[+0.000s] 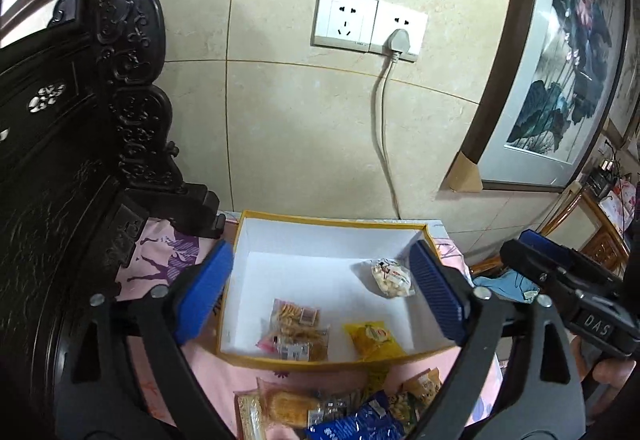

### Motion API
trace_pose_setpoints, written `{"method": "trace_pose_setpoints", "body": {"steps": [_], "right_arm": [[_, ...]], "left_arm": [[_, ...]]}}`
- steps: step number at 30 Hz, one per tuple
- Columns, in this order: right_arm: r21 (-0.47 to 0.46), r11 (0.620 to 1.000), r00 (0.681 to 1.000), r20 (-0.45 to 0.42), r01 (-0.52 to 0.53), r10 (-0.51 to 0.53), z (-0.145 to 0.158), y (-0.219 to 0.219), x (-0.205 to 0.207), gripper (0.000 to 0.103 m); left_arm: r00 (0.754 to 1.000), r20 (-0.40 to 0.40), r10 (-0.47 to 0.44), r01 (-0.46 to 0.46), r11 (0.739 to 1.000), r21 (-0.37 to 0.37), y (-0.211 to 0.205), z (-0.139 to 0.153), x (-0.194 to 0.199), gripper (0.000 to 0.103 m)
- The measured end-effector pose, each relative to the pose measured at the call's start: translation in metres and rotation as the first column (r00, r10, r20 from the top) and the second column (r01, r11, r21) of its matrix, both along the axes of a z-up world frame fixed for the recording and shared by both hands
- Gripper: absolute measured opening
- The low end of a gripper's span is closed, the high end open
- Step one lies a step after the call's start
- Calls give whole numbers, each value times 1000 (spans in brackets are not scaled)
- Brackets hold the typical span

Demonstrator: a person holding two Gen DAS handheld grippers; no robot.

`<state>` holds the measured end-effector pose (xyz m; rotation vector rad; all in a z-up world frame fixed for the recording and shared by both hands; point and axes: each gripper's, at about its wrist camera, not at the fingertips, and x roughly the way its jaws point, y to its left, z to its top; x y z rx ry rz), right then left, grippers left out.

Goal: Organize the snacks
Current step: 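Move both grippers back to the snack pile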

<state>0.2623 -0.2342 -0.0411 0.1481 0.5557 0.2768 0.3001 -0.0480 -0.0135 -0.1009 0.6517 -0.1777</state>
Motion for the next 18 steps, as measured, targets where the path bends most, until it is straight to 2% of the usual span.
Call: {"method": "trace_pose_setpoints", "body": {"steps": [2,8,13,18], "right_arm": [[-27,999,1000,-9,-27,27,-7,5,-12,63],[-77,994,995,-64,-82,78,-42,12,-48,63],[-113,985,979,-169,-130,110,-94,3,-84,63],[-125,978,949,-291,-166,124,-151,-8,-115,62]], "left_arm": [[1000,22,5,-5,1000,14,2,-1,-17,95],[1000,17,23,-24,999,36,14,-19,-67,97],[1000,-20,11,-10,999,38,23,-43,-113,98],[996,-90,19,-18,1000,11,35,-69,-150,98]]}}
